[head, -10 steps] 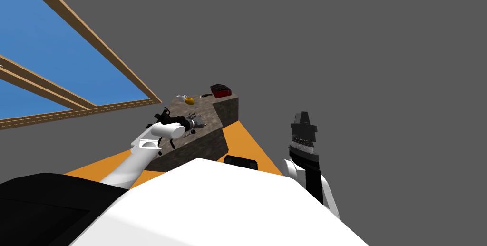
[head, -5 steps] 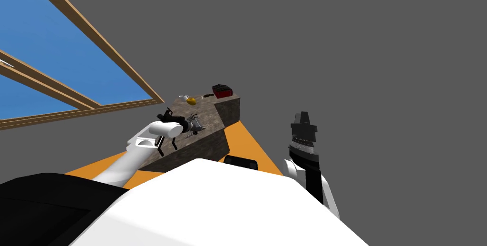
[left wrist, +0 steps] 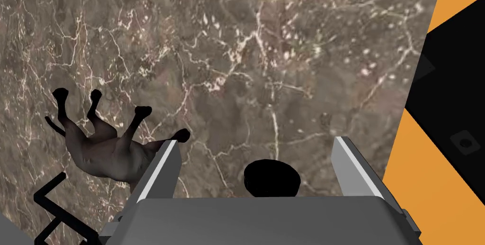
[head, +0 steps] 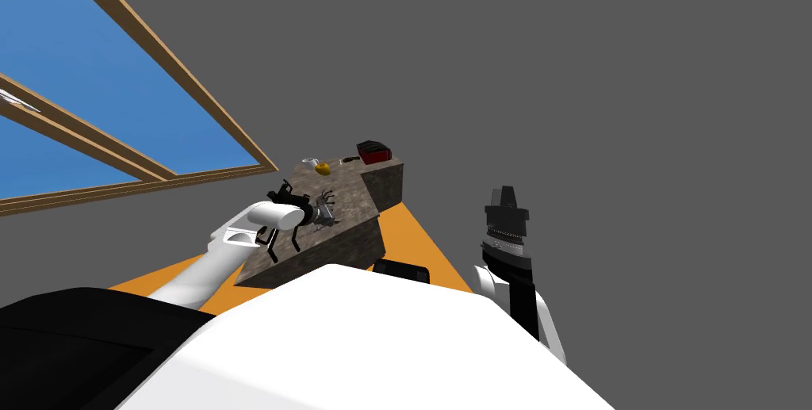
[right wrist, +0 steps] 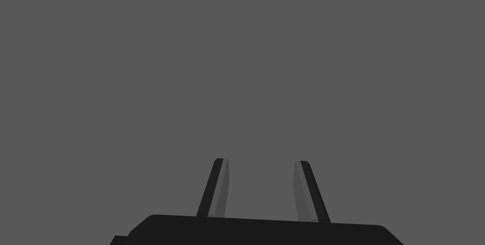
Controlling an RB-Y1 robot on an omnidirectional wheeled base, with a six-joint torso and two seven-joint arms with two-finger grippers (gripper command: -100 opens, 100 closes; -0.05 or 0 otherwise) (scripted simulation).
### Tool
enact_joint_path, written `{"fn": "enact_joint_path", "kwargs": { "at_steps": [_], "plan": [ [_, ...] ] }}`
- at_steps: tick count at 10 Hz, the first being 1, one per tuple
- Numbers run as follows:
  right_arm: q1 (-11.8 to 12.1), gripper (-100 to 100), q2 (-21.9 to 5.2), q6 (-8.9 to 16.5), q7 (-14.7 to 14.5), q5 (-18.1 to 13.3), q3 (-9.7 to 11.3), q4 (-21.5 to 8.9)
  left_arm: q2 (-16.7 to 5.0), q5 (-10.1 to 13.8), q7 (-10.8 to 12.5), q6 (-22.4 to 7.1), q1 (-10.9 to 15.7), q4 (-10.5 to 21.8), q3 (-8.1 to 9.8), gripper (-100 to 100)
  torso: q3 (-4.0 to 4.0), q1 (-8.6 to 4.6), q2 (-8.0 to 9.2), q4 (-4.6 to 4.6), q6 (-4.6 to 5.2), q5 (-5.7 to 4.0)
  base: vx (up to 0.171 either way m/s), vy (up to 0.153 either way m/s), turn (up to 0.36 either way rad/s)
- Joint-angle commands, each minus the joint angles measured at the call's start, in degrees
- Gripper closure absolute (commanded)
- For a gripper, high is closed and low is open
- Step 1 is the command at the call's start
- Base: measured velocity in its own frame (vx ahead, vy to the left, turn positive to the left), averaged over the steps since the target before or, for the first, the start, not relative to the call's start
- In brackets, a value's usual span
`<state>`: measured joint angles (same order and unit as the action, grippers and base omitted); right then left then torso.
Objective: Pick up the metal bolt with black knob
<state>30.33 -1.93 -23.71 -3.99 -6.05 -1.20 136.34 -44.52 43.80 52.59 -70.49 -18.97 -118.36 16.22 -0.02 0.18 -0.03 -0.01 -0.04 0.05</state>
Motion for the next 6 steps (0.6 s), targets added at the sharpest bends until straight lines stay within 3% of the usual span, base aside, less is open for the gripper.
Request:
{"fn": "enact_joint_path", "kwargs": {
  "at_steps": [1,4,5,6],
  "plan": [
    [0.0,0,0.0,0.0,0.0,0.0,0.0,0.0,-1.28,1.38,0.68,-2.71,-0.48,0.33,-0.32,-100,0.0,0.0,0.0,0.0,0.0,0.0,0.027,0.06,0.076],
    [0.0,0,0.0,0.0,0.0,0.0,0.0,0.0,-2.9,3.07,1.61,-6.16,-1.46,0.69,-1.27,-100,-0.02,0.16,-0.04,-0.01,0.01,0.03,0.031,0.079,0.046],
    [0.0,0,0.0,0.0,0.0,0.0,0.0,0.0,-3.35,3.71,1.9,-7.39,-2.04,0.88,-1.86,-100,-0.01,0.11,0.0,-0.01,0.01,0.04,-0.007,0.0,-0.009],
    [-0.01,0,0.0,0.0,0.0,0.0,0.0,0.0,-3.01,3.38,1.58,-6.41,-2.13,0.6,-1.34,-100,0.05,-0.11,0.09,0.02,0.01,-0.01,0.0,0.0,0.0]
  ]
}}
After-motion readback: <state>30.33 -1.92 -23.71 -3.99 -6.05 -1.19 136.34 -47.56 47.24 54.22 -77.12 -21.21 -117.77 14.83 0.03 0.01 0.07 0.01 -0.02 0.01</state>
